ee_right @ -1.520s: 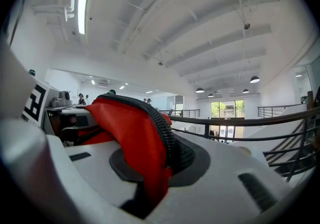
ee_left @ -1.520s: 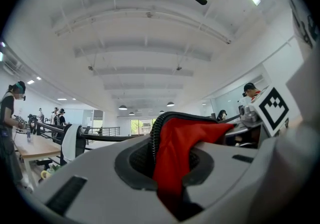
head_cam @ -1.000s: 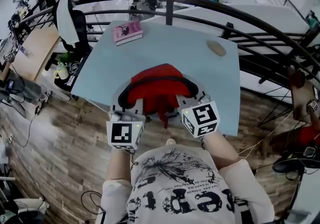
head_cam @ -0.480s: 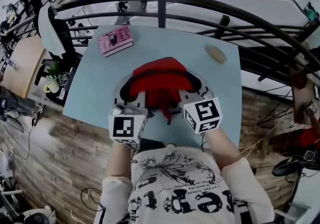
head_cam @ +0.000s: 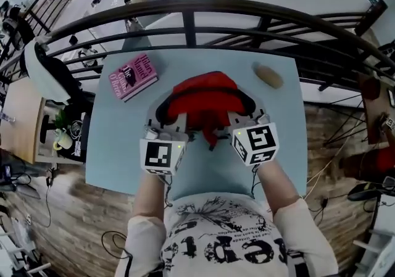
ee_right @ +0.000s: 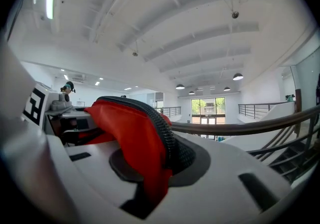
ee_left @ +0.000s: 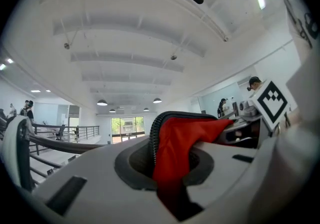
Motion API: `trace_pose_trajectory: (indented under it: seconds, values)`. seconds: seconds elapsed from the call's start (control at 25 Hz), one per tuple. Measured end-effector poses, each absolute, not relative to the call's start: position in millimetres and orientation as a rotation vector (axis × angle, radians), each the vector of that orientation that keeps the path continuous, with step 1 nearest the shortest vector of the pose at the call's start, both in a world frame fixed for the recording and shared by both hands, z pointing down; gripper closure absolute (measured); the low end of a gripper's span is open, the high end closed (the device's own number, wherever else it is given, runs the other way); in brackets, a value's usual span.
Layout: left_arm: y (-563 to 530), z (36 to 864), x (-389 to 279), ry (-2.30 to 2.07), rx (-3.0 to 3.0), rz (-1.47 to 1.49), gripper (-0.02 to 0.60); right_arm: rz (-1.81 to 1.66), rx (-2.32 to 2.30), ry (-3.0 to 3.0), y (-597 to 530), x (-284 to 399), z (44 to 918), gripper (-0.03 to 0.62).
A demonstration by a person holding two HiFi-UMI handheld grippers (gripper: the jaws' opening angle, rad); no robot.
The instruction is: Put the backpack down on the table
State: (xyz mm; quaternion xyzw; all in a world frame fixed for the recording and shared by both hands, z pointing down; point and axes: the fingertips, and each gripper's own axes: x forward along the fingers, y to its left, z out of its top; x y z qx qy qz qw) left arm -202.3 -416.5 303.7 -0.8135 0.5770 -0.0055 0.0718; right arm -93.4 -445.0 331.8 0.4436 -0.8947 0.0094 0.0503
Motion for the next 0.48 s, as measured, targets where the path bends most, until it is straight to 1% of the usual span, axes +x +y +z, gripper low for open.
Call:
trace_pose_trajectory:
  seconds: [0.28, 0.48]
  values:
    - [-504.9, 314.1, -214.6, 1.673, -2.542, -0.018, 0.526, 0.058, 1.466, -2.643, -525.8, -103.9, 340.5, 0.536]
    - [-541.1, 328.4, -217.5, 1.618, -2.585, -0.005, 0.526, 0.045, 1.521, -2.609, -557.3, -105.6, 352.7, 0.536]
